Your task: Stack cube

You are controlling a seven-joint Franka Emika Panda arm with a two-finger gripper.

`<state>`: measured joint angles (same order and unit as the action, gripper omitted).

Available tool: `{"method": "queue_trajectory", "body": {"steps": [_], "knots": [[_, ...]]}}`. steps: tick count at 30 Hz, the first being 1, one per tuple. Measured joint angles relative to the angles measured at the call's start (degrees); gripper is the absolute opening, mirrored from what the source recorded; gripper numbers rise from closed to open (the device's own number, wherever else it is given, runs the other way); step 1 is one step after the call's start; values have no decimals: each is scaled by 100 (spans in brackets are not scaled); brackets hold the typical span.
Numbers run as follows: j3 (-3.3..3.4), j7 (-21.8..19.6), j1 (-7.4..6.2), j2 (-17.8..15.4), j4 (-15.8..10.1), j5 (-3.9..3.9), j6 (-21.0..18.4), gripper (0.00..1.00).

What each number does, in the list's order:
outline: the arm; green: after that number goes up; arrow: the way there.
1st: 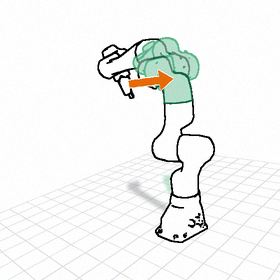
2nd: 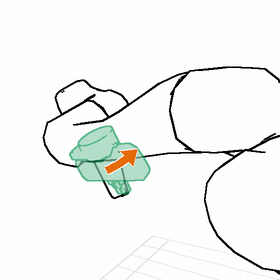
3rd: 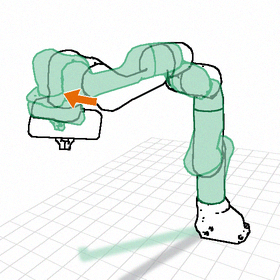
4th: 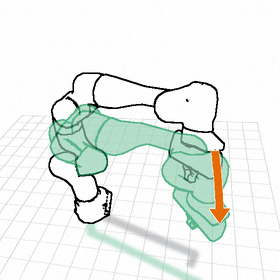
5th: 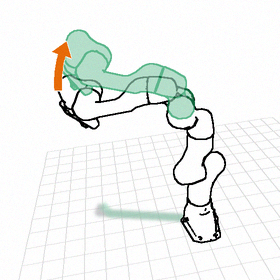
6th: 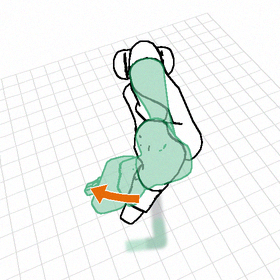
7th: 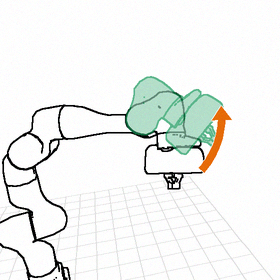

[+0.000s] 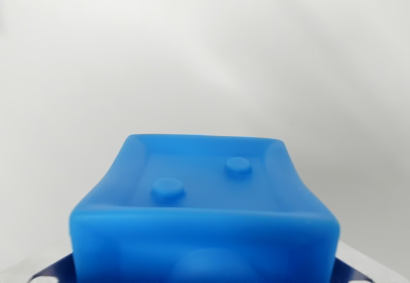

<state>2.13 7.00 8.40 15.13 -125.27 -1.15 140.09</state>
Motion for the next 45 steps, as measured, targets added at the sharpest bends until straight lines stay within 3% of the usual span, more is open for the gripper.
{"method": "queue_trajectory", "body": {"steps": [45], "knots": [[-108, -904, -782, -643, -664, 64, 30, 0]]}}
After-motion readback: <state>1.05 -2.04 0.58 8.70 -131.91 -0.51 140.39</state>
